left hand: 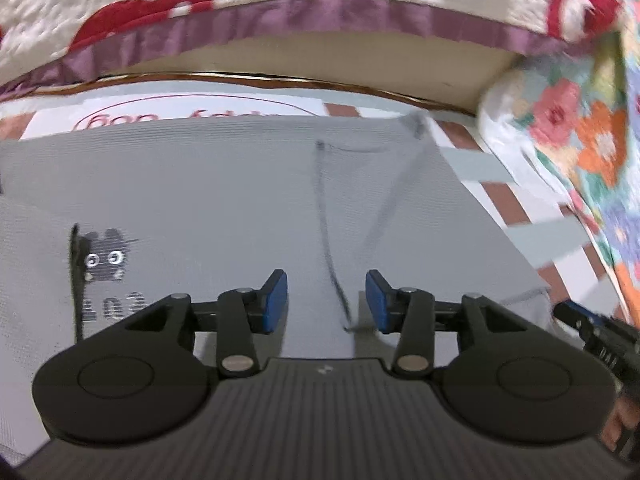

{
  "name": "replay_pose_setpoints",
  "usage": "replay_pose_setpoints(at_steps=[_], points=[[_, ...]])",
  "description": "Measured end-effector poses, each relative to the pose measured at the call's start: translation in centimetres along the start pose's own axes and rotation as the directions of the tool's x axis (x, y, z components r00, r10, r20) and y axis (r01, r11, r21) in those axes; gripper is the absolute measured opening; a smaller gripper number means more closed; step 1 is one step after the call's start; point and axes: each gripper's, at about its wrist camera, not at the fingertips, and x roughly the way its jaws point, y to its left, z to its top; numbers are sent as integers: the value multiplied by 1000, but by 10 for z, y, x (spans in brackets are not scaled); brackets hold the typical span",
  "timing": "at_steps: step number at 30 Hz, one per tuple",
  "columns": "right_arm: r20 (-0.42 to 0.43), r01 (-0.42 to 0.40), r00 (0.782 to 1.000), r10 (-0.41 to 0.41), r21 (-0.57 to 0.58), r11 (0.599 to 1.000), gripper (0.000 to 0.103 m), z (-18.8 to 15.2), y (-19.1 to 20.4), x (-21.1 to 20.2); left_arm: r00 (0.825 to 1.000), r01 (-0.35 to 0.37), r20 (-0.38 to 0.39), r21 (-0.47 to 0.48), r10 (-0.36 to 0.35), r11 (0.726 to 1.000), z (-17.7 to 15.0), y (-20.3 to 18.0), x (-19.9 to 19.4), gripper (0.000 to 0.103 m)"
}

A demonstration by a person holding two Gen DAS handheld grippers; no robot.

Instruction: Fold clothes

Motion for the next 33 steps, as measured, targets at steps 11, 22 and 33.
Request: replay_pose_setpoints(at_steps=[11,22,33], points=[[-38,-259,933,358,622,739,55,-22,-33,16,989,-42,-130,241,75,970,-52,-43,-9,64],[-30,-227,929,369,743,629,64,-42,-10,25,999,-3,-50,222,15,975,-58,-41,-41,65],[77,-225,957,280,807,547,21,-20,13,70,987,-160,34,143,157,977,-46,17,-70,65]])
